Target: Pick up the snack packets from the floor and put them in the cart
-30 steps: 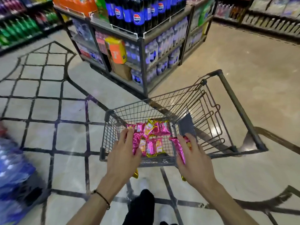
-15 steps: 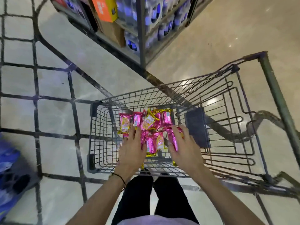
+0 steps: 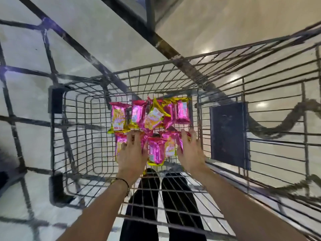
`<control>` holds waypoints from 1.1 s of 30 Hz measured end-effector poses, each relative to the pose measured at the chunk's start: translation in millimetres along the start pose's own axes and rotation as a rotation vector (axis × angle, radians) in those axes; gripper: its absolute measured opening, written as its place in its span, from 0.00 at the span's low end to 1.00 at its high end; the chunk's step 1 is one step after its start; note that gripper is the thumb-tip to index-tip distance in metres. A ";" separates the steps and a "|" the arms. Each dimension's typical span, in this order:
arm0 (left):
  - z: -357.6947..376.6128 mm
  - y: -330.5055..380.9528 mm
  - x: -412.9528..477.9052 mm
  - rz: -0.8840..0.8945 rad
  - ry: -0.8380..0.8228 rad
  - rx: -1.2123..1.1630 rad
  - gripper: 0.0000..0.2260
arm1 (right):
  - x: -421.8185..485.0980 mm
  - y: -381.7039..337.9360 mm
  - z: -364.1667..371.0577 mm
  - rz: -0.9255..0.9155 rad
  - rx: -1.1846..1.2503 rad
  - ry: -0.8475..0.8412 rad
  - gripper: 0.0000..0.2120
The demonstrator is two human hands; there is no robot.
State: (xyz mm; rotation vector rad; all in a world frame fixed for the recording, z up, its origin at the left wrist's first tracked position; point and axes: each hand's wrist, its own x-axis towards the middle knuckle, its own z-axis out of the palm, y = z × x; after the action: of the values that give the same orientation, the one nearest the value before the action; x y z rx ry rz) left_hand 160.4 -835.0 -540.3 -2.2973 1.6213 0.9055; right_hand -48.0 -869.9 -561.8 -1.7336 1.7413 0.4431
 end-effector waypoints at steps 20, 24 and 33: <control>26.0 -8.8 11.5 -0.049 -0.020 0.022 0.31 | 22.6 19.7 27.6 0.036 0.034 0.091 0.31; -15.9 -5.1 -13.6 -0.011 -0.010 0.024 0.31 | -13.8 0.1 -24.8 -0.063 0.073 0.174 0.29; -152.6 2.5 -91.4 0.127 0.230 -0.033 0.31 | -115.2 -76.6 -149.9 -0.405 -0.187 0.412 0.26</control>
State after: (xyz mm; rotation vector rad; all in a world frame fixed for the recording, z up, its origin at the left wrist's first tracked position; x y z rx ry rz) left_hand 194.9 -836.8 -365.8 -2.4198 1.8762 0.7188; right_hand -10.6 -883.6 -361.8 -2.3784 1.5848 0.0716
